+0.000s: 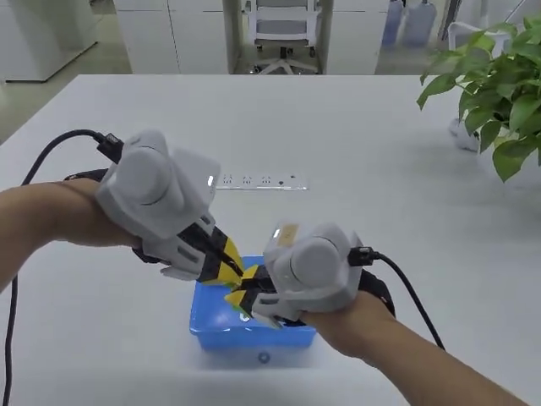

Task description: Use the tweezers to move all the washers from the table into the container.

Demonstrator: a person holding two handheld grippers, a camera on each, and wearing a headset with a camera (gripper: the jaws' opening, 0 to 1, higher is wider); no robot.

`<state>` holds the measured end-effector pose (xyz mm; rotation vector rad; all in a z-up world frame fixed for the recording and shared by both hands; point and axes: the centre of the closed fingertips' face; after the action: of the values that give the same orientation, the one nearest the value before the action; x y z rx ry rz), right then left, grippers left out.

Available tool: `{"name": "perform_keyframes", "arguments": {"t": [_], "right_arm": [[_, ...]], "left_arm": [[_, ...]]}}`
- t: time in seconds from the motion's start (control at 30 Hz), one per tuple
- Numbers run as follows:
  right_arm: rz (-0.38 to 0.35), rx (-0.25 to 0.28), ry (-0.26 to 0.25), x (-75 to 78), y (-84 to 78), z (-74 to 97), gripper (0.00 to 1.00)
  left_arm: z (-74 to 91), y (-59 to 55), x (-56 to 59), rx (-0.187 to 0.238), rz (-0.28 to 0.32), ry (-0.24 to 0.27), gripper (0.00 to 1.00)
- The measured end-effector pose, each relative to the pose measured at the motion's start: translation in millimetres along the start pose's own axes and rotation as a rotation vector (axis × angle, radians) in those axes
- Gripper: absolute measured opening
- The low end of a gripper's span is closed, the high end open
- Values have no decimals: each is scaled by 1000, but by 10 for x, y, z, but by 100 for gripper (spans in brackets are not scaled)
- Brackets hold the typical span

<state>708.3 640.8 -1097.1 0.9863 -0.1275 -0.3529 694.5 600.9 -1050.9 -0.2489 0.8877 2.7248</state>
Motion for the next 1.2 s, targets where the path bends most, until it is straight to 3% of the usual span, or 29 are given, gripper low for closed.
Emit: {"name": "perform_keyframes", "arguments": {"t": [0.53,1.2], "right_arm": [[-27,-42,34,22,-184,-195,10],[-33,-66,48,-8,-256,-240,11]], "left_arm": [[-168,-218,11,-6,36,-21,6],[-196,-274,64,-16,40,-34,7]]}}
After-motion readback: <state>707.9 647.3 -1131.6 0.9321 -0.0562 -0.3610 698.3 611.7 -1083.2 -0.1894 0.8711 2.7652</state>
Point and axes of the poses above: the centre of the closed fingertips' face, and the gripper's own axes: z roughly backward along the fingers, x roughly to its right, y roughly out of its top, and after that the axes turned 10 degrees about -z, right-handed
